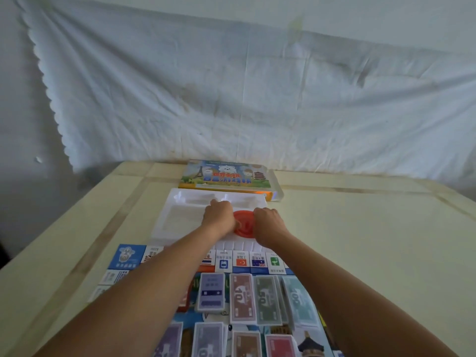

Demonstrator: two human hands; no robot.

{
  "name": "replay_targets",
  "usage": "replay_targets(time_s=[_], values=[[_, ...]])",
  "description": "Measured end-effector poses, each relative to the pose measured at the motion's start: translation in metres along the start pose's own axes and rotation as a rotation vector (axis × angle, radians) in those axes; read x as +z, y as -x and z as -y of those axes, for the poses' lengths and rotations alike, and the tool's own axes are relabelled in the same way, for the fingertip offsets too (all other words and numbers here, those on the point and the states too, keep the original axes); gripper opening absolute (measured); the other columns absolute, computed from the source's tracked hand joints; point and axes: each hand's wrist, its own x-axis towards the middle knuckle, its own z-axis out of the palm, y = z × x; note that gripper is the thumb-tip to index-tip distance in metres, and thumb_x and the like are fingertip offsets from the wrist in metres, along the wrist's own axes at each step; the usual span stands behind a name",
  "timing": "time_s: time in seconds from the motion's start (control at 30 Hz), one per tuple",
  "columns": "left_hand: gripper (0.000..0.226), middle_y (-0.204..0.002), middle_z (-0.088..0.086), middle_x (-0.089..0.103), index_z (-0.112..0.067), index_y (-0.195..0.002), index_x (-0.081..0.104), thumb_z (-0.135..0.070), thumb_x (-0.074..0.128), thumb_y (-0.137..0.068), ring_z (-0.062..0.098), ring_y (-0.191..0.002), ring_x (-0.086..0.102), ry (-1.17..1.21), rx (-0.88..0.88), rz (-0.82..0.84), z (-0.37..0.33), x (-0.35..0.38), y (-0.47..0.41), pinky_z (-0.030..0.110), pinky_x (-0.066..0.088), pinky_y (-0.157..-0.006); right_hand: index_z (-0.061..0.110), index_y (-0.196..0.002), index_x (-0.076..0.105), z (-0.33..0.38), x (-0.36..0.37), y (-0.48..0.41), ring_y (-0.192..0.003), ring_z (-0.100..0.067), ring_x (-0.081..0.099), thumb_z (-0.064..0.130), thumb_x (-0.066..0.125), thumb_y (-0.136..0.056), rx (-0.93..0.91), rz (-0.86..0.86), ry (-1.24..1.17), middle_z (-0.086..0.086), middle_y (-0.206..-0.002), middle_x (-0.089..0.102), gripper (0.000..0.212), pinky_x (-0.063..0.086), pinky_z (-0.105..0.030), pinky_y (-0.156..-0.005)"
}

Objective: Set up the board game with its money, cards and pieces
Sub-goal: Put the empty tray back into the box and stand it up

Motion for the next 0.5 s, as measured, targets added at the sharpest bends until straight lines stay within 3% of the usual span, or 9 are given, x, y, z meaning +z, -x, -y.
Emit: replay_targets(time_s=[0.13, 0.27, 0.5], values=[[0.040, -0.129, 0.020, 0.046, -0.003, -0.123, 0.053, -0.018, 0.063, -0.087, 0.032, -0.113, 0.053, -0.053, -0.089, -0.014, -0.008, 0.001, -0.004, 0.032, 0.045, -0.090, 0.000, -0.110, 0.054, -0.001, 0.003, 0.007, -0.109, -0.029, 0.047, 0.001, 0.043, -0.091, -0.038, -0.021, 0.005, -0.014, -0.112, 0.056, 0.023, 0.036, -0.029, -0.088], [0.030, -0.119, 0.017, 0.059, 0.001, -0.118, 0.054, -0.004, 0.053, -0.088, 0.031, -0.110, 0.057, 0.004, -0.122, -0.022, -0.010, 0.000, -0.007, 0.033, 0.048, -0.087, 0.000, -0.111, 0.054, -0.001, 0.006, 0.009, -0.108, -0.028, 0.047, -0.002, 0.042, -0.089, -0.071, -0.042, 0.012, -0.015, -0.113, 0.056, 0.025, 0.033, -0.029, -0.092], [0.026, -0.113, 0.015, 0.063, -0.001, -0.112, 0.058, -0.003, 0.053, -0.087, 0.029, -0.105, 0.060, -0.094, -0.106, -0.059, -0.009, -0.001, -0.004, 0.032, 0.048, -0.082, 0.003, -0.105, 0.051, 0.001, 0.014, 0.006, -0.098, -0.027, 0.050, 0.001, 0.045, -0.087, -0.043, -0.101, -0.003, -0.013, -0.106, 0.059, 0.019, 0.036, -0.031, -0.088]])
